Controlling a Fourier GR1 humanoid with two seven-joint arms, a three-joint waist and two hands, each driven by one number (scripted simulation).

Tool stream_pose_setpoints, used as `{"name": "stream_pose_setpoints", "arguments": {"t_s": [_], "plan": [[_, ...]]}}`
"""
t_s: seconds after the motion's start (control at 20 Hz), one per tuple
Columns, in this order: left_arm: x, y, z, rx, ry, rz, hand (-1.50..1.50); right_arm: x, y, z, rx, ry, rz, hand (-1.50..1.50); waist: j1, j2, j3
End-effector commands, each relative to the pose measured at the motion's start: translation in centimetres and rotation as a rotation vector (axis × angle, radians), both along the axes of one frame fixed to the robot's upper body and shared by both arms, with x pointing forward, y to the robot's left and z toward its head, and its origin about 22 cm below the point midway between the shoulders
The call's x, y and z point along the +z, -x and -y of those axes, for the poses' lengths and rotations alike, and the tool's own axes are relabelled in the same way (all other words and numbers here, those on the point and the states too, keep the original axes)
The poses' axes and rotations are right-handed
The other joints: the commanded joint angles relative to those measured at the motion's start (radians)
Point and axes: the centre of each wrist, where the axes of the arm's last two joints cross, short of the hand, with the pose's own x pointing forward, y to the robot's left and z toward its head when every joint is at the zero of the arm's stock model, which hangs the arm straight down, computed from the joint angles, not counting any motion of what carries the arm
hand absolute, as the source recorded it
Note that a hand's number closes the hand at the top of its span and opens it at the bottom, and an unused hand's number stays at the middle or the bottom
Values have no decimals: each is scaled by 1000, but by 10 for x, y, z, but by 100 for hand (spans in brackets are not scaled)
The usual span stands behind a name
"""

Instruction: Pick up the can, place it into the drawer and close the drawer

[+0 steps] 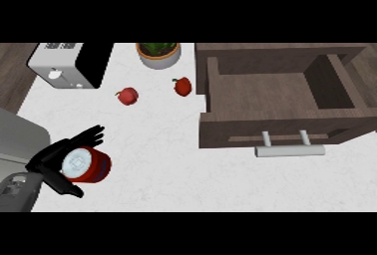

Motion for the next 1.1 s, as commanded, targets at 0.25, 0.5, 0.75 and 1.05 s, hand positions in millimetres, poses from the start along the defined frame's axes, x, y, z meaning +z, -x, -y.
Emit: {"name": "stream_pose_setpoints", "arguments": {"t_s": [0.25,0.5,0.75,1.05], "plan": [[-23,2,25,-80,226,-41,150,-2,6,6,-8,7,-18,-150,1,-1,-1],[-20,-4,30,-176,261,-116,150,-2,10,5,5,-13,-28,-150,1,-3,-1],[-9,-26,56,-241,357,-57,150,5,15,-4,7,-19,-10,-150,4,-6,-1],[-27,-18,81,183,386,26,150,1,3,1,-46,-25,-8,-150,39,-6,1]]}}
